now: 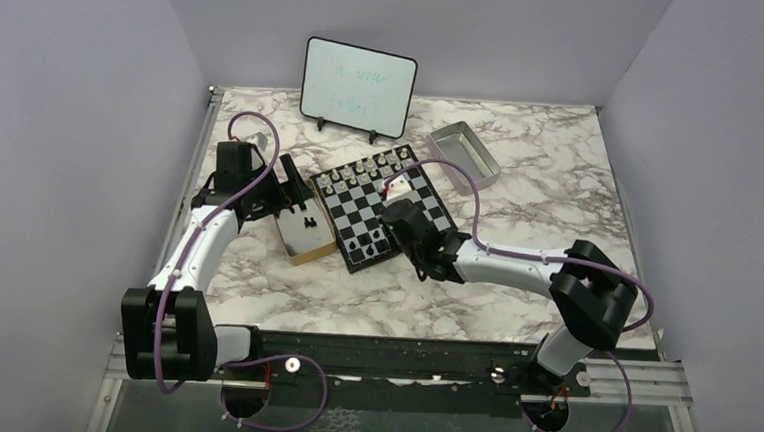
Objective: Set up the chess pieces on the board
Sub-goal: Place the chess piece on the chessboard, then pick up the chess piece from the storage box.
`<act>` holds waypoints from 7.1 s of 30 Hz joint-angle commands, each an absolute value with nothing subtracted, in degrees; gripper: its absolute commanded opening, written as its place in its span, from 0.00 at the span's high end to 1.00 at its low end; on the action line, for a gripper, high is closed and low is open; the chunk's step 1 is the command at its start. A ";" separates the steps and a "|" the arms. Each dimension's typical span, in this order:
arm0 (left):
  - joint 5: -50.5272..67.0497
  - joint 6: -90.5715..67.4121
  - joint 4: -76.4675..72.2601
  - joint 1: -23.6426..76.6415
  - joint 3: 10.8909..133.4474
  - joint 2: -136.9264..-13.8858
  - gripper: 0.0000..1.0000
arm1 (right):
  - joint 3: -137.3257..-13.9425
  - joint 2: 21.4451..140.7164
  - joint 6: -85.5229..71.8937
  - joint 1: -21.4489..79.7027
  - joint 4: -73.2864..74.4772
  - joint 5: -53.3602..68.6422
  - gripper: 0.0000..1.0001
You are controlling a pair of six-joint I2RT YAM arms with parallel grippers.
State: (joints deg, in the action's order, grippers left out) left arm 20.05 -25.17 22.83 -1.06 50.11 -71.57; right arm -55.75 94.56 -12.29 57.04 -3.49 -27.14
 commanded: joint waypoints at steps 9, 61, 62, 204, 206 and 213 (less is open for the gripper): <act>21.26 -23.91 22.06 -1.23 49.83 -71.32 0.01 | -55.41 97.67 -11.00 57.48 -7.21 -31.17 0.89; 21.26 -23.82 22.32 -1.23 50.13 -71.81 0.01 | -55.93 99.88 -13.01 58.27 -4.31 -34.19 0.81; 21.26 -23.82 22.32 -1.23 50.17 -71.80 0.01 | -55.98 99.99 -13.01 58.25 -4.31 -34.19 0.81; -4.30 -18.09 36.59 13.66 66.32 -95.53 0.82 | -48.99 71.07 -23.43 55.63 4.72 -14.32 0.32; -3.98 -17.41 36.65 14.23 65.88 -92.98 0.82 | -49.30 71.69 -24.92 52.89 3.78 -9.48 0.32; 0.63 -14.47 35.52 16.95 64.42 -82.85 0.82 | -50.43 73.31 -29.30 43.02 1.23 5.74 0.34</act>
State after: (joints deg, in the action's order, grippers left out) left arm -4.62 -17.52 36.29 15.40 65.14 -89.10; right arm -47.57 72.38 -25.98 46.46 4.51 -5.04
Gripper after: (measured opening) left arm 0.197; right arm 0.670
